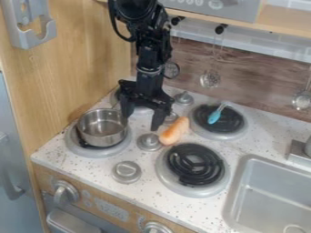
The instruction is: Moved the orange object to lower right burner
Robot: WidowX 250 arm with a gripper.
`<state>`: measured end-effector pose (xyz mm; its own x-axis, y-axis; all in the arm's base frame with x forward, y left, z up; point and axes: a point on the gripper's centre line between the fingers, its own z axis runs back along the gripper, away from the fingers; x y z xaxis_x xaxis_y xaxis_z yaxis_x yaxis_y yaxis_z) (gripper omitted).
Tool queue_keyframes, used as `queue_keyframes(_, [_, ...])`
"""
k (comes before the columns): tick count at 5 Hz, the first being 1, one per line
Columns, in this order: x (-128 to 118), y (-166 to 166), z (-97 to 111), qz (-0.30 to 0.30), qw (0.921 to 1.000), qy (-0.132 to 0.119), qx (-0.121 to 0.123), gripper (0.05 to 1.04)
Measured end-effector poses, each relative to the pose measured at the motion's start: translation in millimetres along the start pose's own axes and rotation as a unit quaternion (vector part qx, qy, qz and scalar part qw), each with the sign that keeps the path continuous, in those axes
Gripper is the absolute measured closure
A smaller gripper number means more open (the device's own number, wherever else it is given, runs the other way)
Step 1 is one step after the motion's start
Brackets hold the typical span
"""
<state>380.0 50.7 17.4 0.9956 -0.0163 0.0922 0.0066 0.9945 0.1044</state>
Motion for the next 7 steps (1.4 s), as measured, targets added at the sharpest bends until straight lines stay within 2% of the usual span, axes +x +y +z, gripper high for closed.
queue_keyframes(1, [-6, -4, -14, -0.001, 0.9998, 0.019, -0.006, 0.085])
queue_keyframes(2, [8, -17, -29, 0.007, 0.9985, 0.035, -0.042, 0.085])
queue_keyframes(3, [27, -27, -42, 0.009, 0.9975, 0.037, -0.060, 0.085])
queue_keyframes(5, [65, -41, -60, 0.029, 0.9960, 0.039, -0.074, 0.085])
queue_keyframes(6, [80, -42, -71, 0.039, 0.9957, 0.040, -0.074, 0.085])
queue_keyframes(7, [83, -42, -83, 0.044, 0.9954, 0.049, -0.069, 0.125])
